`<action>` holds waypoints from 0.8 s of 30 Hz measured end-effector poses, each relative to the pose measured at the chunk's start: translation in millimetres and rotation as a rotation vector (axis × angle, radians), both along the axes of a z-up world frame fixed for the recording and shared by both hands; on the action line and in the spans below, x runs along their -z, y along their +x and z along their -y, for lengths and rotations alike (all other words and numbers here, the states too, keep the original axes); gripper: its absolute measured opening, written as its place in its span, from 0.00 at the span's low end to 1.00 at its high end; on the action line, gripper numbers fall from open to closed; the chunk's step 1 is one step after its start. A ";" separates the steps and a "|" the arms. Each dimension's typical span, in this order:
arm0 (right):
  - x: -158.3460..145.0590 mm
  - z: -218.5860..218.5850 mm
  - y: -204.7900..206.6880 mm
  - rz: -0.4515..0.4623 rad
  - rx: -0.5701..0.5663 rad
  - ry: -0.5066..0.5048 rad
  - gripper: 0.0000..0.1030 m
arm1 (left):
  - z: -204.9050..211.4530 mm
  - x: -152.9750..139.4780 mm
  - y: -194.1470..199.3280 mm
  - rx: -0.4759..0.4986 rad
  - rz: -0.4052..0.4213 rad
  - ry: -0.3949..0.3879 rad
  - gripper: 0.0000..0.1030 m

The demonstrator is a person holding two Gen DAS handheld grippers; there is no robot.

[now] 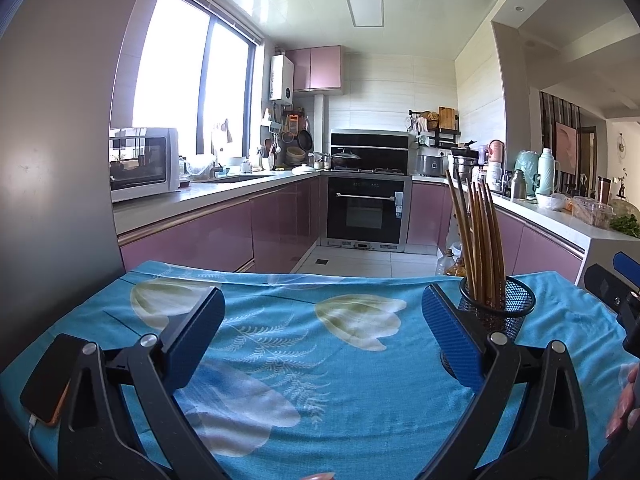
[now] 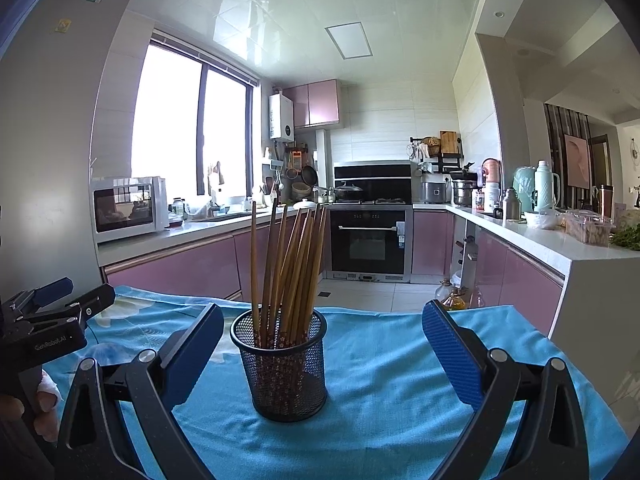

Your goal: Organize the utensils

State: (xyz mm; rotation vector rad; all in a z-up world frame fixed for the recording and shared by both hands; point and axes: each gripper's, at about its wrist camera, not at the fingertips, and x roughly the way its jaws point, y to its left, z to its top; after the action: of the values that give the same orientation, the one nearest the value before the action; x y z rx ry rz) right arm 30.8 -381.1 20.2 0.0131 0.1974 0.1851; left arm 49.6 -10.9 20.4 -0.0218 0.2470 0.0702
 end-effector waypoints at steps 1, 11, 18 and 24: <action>0.2 0.0 -0.6 0.003 0.001 0.001 0.93 | 0.1 0.8 0.0 -0.005 0.001 0.003 0.94; -0.4 0.1 -0.9 0.008 0.003 0.006 0.93 | 2.6 3.1 -0.6 -0.018 0.016 0.019 0.94; -0.4 0.3 -1.0 0.006 0.003 0.006 0.93 | 3.0 3.0 -0.8 -0.016 0.017 0.018 0.94; 0.3 0.7 -0.9 0.004 0.002 0.009 0.93 | 4.3 1.7 -2.4 -0.015 0.023 0.020 0.94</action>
State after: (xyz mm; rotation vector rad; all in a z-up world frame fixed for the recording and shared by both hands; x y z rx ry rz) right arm 29.9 -381.8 19.9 0.0223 0.1922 0.1837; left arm 47.1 -15.1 18.7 -0.0048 0.2227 0.0871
